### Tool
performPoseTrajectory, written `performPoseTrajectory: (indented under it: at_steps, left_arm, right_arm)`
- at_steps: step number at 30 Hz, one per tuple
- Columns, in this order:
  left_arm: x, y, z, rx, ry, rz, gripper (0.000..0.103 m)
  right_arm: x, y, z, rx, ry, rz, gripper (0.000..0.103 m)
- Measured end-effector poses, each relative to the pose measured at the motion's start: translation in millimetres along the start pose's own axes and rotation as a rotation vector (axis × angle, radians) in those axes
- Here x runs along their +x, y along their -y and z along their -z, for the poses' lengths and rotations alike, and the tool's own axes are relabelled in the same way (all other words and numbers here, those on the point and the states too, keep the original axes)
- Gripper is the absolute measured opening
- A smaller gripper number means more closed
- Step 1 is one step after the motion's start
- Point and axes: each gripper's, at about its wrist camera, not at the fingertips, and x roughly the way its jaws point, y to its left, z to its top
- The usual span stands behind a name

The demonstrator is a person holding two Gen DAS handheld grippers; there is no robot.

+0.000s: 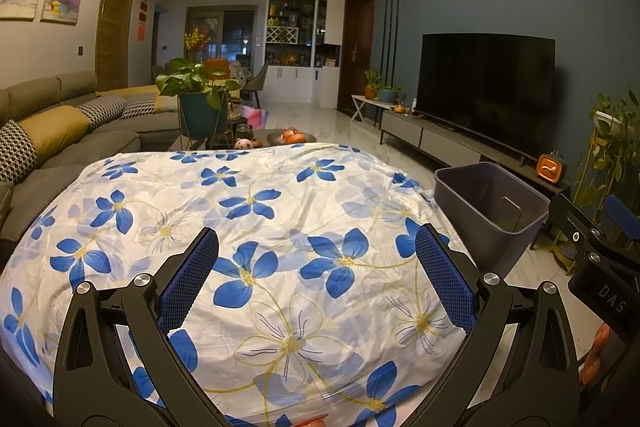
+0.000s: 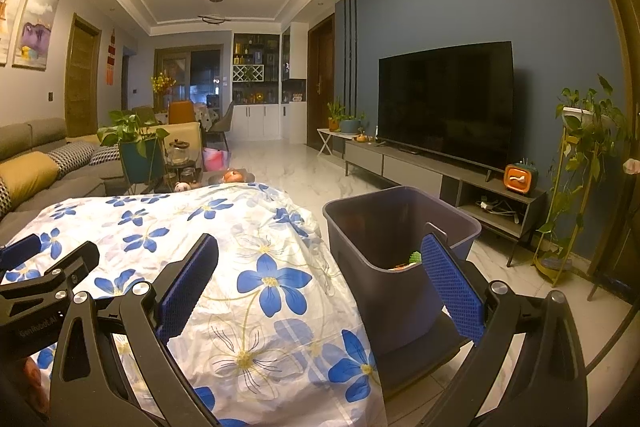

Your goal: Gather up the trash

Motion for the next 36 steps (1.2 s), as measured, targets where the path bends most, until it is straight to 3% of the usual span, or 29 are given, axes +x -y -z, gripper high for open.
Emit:
performPoseTrajectory:
  at_steps: [36]
  left_arm:
    - [0.3,-0.9,0.5,-0.005,0.002,0.002,0.097]
  right_arm:
    - [2.8,-2.2,-7.6,0.010,0.011,-0.008,0.098]
